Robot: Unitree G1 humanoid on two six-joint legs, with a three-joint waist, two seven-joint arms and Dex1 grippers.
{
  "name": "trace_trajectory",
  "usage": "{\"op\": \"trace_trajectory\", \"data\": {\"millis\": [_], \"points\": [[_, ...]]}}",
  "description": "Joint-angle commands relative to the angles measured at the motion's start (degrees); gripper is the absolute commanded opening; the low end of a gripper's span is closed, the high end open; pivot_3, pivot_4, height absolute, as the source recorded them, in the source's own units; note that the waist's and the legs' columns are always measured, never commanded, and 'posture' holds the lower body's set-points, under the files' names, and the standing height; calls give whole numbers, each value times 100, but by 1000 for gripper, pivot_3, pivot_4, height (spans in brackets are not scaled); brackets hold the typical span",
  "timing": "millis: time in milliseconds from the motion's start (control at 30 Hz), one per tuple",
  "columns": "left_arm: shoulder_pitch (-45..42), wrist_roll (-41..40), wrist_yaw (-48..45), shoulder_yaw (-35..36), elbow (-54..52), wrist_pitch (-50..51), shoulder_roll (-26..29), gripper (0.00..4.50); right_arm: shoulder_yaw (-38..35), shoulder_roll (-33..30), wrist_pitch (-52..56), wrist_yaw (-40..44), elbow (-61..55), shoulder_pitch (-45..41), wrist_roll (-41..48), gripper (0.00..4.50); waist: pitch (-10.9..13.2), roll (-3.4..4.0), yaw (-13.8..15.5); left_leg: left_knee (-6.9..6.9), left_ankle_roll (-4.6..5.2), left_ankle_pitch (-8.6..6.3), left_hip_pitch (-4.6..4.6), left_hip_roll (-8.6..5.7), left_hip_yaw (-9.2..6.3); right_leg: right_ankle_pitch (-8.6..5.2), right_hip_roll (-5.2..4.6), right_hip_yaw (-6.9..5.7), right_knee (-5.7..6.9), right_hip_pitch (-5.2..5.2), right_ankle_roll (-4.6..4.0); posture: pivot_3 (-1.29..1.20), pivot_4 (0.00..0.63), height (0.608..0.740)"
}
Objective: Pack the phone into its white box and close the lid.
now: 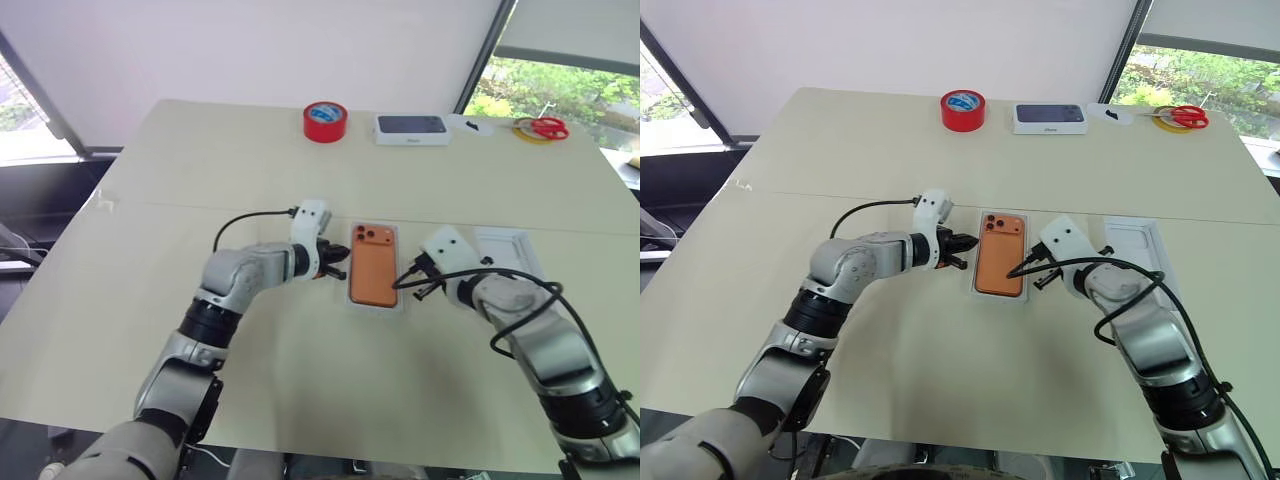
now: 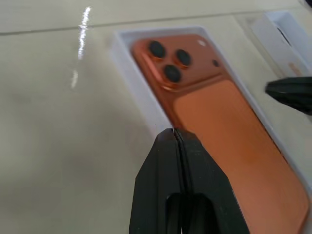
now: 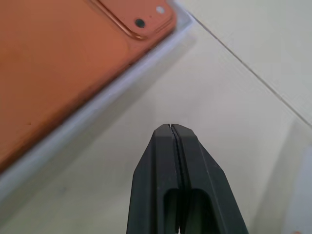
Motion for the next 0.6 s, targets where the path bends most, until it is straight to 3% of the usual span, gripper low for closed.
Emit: {"op": "trace_trajectory", "data": {"millis": [33,333,600], "points": [[-71,184,-441,-236,-96,203,-34,34,102,109,33,58,-150,-171,-8,0,0,0,-1,0,0,0,1,1,0,0,1,0,1,0,0,0,150,724],[-164,112,-1242,-416,-346,880,-309,34,119,33,361,246,-669,143,65,0,0,0,-4,2,3,-1,2,2,-1,0,1,0,6,2,0,0,150,724],[-341,248,-1771,-832,-157,1072,-867,34,-831,-594,732,595,-1646,1278,323,0,0,0,20,4,31,-15,-2,1,-1,0,0,0,7,3,0,0,150,724]]}}
